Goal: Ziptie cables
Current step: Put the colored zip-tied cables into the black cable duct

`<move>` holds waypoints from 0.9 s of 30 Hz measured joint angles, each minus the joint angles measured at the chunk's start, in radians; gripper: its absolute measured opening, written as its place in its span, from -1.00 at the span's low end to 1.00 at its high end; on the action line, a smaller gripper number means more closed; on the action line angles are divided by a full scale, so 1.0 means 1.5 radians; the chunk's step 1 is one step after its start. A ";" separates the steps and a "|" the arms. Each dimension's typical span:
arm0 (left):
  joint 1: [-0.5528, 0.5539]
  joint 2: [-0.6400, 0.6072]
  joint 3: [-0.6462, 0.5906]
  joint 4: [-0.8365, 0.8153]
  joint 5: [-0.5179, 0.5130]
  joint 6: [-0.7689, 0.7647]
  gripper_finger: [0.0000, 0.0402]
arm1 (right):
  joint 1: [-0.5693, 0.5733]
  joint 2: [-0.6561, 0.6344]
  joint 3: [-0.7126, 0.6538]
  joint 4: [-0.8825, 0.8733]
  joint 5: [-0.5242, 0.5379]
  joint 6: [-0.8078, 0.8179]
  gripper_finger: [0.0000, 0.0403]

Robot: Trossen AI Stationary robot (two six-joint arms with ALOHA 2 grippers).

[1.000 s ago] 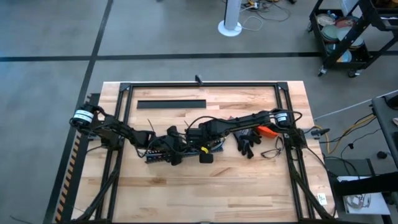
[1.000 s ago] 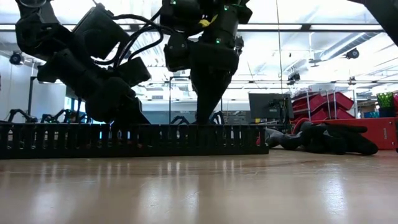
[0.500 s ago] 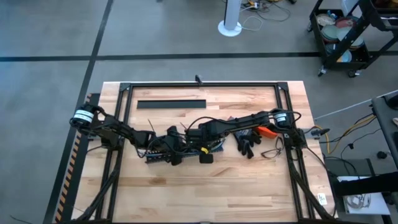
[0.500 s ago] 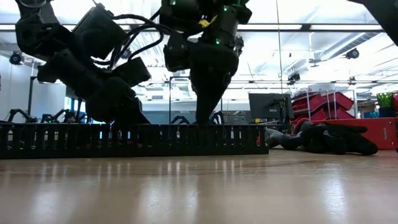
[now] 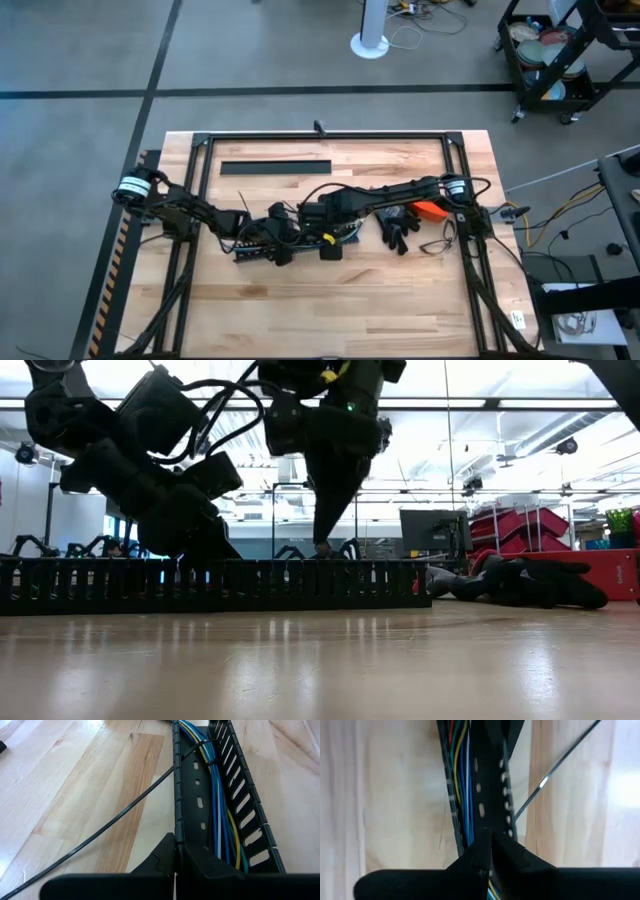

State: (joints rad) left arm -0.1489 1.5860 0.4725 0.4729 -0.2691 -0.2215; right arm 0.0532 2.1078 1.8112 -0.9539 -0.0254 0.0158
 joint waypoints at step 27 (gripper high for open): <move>-0.003 -0.117 0.004 -0.012 0.024 -0.004 -0.40 | 0.012 -0.003 0.041 0.039 0.019 -0.017 -1.00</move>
State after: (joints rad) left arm -0.1526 1.4107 0.4789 0.4554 -0.2338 -0.2274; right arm 0.0705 2.1036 1.8725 -0.8956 0.0029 -0.0101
